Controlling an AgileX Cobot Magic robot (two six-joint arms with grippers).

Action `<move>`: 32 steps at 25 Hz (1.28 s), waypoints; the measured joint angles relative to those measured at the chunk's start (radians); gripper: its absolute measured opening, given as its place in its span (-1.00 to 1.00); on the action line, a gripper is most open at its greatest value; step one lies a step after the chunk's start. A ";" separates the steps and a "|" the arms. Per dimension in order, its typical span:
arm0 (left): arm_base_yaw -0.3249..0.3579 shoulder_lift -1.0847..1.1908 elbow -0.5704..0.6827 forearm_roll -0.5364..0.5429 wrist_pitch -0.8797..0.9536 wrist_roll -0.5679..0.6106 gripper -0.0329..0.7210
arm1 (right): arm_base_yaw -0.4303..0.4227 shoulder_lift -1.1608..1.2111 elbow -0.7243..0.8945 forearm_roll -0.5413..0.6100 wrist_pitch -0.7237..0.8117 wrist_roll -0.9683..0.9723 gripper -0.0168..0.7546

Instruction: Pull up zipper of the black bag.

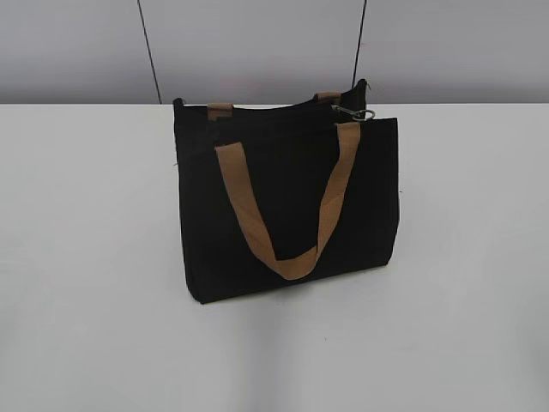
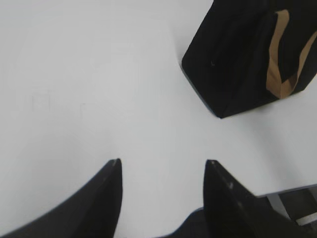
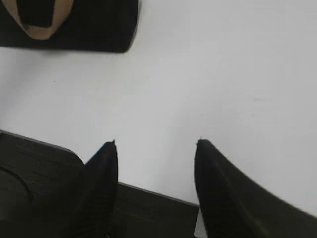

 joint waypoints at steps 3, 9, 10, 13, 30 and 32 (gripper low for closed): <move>0.000 0.000 0.015 0.007 -0.066 0.004 0.14 | 0.000 -0.006 0.043 -0.012 -0.011 0.008 0.06; 0.000 0.000 0.041 0.007 -0.120 0.005 0.14 | 0.000 -0.007 0.083 -0.022 -0.099 0.008 0.06; 0.000 0.000 0.041 0.007 -0.123 0.005 0.14 | 0.000 -0.007 0.084 -0.022 -0.100 0.008 0.06; 0.000 0.000 0.041 0.007 -0.124 0.005 0.14 | 0.000 -0.007 0.085 -0.022 -0.104 0.008 0.06; 0.069 0.000 0.041 0.007 -0.126 0.006 -0.09 | -0.042 -0.029 0.085 -0.022 -0.107 0.011 0.06; 0.118 0.000 0.041 0.007 -0.126 0.006 -0.11 | -0.085 -0.054 0.085 -0.022 -0.107 0.011 0.06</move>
